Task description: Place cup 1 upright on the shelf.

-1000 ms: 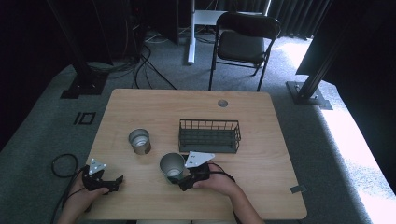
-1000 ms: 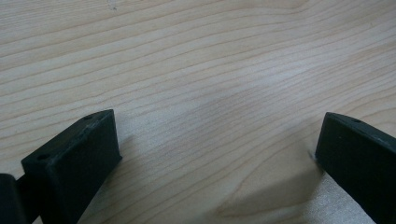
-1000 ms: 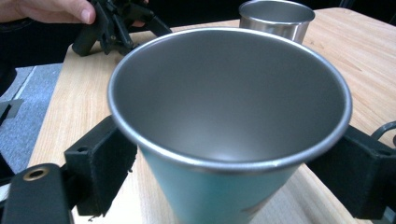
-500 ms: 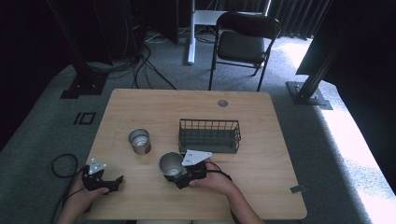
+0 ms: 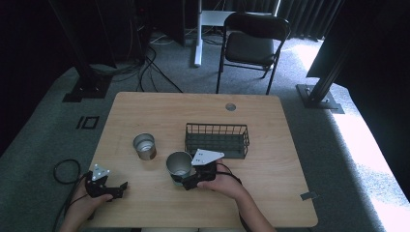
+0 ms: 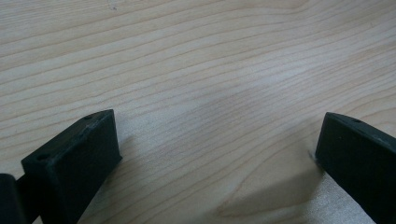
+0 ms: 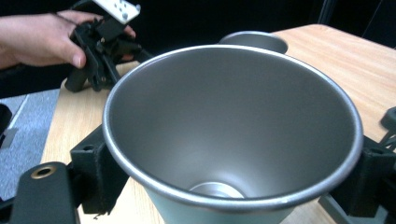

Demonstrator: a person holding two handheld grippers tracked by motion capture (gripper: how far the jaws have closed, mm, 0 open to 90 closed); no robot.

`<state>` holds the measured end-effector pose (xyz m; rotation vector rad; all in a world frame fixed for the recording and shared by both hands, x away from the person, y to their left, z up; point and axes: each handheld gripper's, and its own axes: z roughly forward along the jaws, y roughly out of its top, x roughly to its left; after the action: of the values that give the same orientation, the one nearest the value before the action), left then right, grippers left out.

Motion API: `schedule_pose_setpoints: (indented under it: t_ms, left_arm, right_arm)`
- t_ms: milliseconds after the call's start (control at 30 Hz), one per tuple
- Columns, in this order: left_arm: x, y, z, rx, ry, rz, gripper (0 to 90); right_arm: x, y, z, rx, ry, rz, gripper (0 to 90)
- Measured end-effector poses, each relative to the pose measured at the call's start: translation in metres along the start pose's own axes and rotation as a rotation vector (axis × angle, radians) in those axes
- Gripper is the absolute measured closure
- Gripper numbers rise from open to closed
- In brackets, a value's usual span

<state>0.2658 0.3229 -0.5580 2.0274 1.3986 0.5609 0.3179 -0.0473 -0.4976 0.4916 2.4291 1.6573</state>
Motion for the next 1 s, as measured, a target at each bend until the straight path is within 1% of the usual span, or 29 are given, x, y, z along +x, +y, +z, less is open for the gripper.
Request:
schedule_pose_setpoints:
  t_ms: [100,233,267,367,400,467,567,600,700,767,867,900,933,967,1000]
  left_arm:
    - [0.0,0.0,0.0,-0.001,0.0,-0.001,0.3]
    - [0.0,0.0,0.0,0.0,0.0,0.0,0.3]
    - [0.0,0.0,0.0,-0.001,0.001,0.0,0.3]
    - [0.0,0.0,0.0,0.0,0.0,0.0,0.3]
    - [0.0,0.0,0.0,0.0,0.0,0.0,0.3]
    - [0.0,0.0,0.0,0.0,0.0,-0.001,0.3]
    - [0.0,0.0,0.0,-0.001,0.0,0.0,0.3]
    - [0.0,0.0,0.0,0.0,0.0,0.0,0.3]
    - [0.0,0.0,0.0,-0.002,0.001,0.0,0.3]
    - [0.0,0.0,0.0,0.001,0.0,0.001,0.3]
    - [0.0,0.0,0.0,0.0,0.0,0.0,0.3]
    - [0.0,0.0,0.0,0.0,0.0,0.0,0.3]
    - [0.0,0.0,0.0,0.0,0.0,0.0,0.3]
    - [0.0,0.0,0.0,0.0,0.0,0.0,0.3]
    - [0.0,0.0,0.0,0.0,0.0,0.0,0.3]
  right_arm:
    - [-0.001,0.005,-0.004,0.0,-0.012,0.003,13.6]
    - [-0.002,0.01,-0.007,-0.004,-0.013,0.006,13.7]
    - [-0.003,0.013,-0.009,-0.016,-0.017,0.016,13.6]
    - [-0.004,0.021,-0.014,-0.026,-0.016,0.024,13.7]
    - [-0.004,0.021,-0.014,-0.026,-0.016,0.024,13.7]
    - [-0.005,0.025,-0.016,-0.036,-0.022,0.03,13.7]
    - [-0.007,0.035,-0.021,-0.042,-0.047,0.029,13.7]
    - [-0.007,0.035,-0.021,-0.042,-0.047,0.029,13.7]
    - [-0.01,0.043,-0.026,-0.059,-0.072,0.048,13.7]
    - [-0.013,0.05,-0.03,-0.077,-0.094,0.046,13.7]
    - [-0.014,0.053,-0.033,-0.082,-0.103,0.041,13.7]
    - [-0.016,0.057,-0.035,-0.087,-0.116,0.041,13.7]
    - [-0.016,0.057,-0.035,-0.087,-0.116,0.041,13.7]
    - [-0.018,0.061,-0.038,-0.1,-0.134,0.045,13.7]
    - [-0.018,0.061,-0.038,-0.1,-0.134,0.045,13.7]
